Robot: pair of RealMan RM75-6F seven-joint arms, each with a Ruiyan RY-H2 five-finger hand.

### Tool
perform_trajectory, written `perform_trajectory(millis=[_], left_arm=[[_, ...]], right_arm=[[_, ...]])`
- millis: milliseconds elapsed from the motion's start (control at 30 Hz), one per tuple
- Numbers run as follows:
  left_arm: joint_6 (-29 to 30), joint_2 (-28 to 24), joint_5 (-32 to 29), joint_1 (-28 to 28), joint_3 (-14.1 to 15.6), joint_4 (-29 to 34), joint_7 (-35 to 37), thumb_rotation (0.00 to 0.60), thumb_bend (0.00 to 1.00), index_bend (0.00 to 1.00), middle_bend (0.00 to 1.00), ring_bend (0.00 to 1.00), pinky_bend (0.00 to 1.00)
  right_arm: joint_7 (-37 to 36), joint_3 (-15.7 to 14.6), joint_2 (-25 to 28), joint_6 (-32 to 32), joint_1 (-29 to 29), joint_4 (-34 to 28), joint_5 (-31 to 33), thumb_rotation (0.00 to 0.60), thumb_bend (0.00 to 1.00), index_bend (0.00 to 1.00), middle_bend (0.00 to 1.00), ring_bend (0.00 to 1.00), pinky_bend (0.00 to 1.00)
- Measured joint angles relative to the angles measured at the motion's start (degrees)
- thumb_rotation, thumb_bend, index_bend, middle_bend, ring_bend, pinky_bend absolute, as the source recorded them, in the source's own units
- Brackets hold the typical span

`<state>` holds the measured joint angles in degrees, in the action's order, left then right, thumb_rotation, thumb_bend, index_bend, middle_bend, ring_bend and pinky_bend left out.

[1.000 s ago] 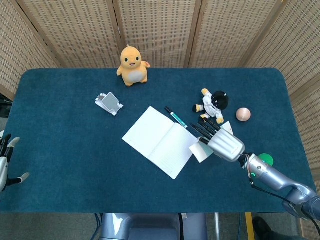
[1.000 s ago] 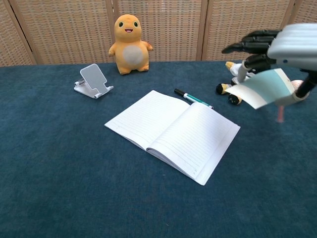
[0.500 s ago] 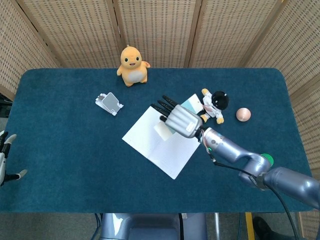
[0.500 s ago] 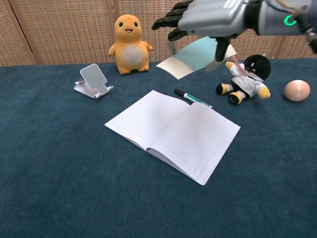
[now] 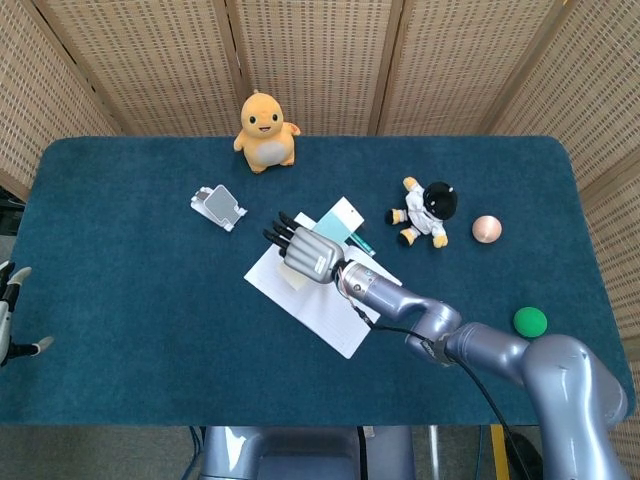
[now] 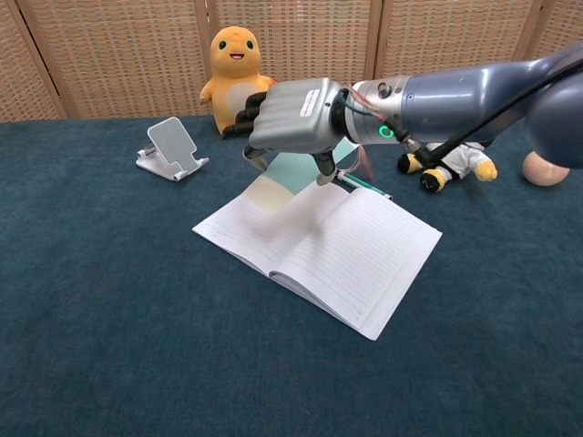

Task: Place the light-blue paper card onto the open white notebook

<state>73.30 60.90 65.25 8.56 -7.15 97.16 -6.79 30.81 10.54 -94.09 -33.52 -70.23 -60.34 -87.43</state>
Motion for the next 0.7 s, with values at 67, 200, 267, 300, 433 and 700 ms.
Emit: perform_trajectory(millis=[67,200,267,300,433,700], left_arm=[[-0.4,-0.1,-0.3,0.1,-0.1,-0.2,0.3,0.600,0.00,0.00,0.00,0.00,0.00],[-1.4,-0.3,-0.6,0.6,-0.1,-0.5,0.6,0.600,0.00,0.00,0.00,0.00,0.00],[-2.1,-0.4,-0.9,0.9,-0.1,-0.6,0.7,0.600,0.00,0.00,0.00,0.00,0.00],[-2.2,-0.4,-1.0,1.0,-0.2,-0.6,0.7,0.600,0.00,0.00,0.00,0.00,0.00],[-2.3,-0.5,-1.0,1.2,-0.2,-0.6,0.6,0.600,0.00,0.00,0.00,0.00,0.00],[-2.8,-0.5,-1.6,1.5,-0.1,-0.8,0.6,0.600,0.00,0.00,0.00,0.00,0.00]], right_arm=[[0.2,-0.5,-1.3,0.6,-0.4,1.3,0.3,0.600,0.36,0.61,0.00,0.00,0.06],[0.3,-2.3,-3.0,1.1,-0.8,3.3,-0.1,0.600,0.36,0.61,0.00,0.00,0.06],[0.1,-3.1,-3.6,1.1,-1.0,3.9,-0.5,0.600,0.36,0.61,0.00,0.00,0.06],[-0.1,-3.4,-3.9,1.1,-1.0,4.3,-0.7,0.600,0.36,0.61,0.00,0.00,0.06],[-0.3,-4.7,-4.6,0.9,-1.2,5.2,-1.8,0.600,0.36,0.61,0.00,0.00,0.06],[-1.7,-6.3,-6.7,-0.7,-1.8,7.1,-3.8,0.600,0.36,0.61,0.00,0.00,0.06]])
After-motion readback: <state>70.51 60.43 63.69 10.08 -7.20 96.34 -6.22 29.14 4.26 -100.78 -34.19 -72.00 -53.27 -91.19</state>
